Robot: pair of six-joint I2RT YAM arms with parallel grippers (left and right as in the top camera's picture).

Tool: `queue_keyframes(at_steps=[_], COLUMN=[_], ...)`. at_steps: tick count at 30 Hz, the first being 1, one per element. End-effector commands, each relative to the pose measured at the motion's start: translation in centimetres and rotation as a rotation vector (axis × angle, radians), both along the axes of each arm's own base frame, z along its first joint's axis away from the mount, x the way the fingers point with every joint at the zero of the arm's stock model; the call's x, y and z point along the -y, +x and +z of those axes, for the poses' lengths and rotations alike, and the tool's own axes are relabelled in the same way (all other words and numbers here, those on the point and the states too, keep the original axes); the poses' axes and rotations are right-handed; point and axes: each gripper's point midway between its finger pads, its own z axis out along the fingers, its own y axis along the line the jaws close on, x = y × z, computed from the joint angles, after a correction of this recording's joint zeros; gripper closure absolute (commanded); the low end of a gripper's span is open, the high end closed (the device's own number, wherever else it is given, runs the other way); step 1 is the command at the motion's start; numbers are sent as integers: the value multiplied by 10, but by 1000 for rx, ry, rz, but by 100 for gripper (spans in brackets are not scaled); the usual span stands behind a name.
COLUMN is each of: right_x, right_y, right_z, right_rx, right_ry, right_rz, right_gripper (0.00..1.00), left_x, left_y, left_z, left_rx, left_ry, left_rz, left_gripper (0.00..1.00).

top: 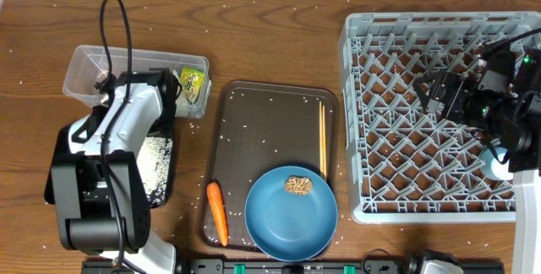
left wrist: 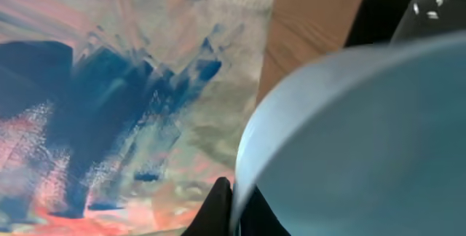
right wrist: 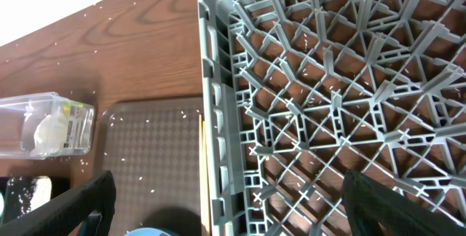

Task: Sort waste into correct bins and load items into the dishwasher rack
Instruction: 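Tip the white bowl over the black tray to pour out the rice, then bring the bowl to center and grasp it with the right gripper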

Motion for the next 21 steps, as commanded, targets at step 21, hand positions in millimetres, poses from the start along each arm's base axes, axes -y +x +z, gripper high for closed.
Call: queue_keyframes(at_steps=[21], right_x=[-33], right_y=[-5], right_z=[12], right_rx=[28], right_ry=[132], right_rz=[140], right_gripper=[12], left_x=[113], left_y=[34], left_z=[60], left_rx=[347], left_ry=[-679], left_rz=[-234], left_gripper=[94])
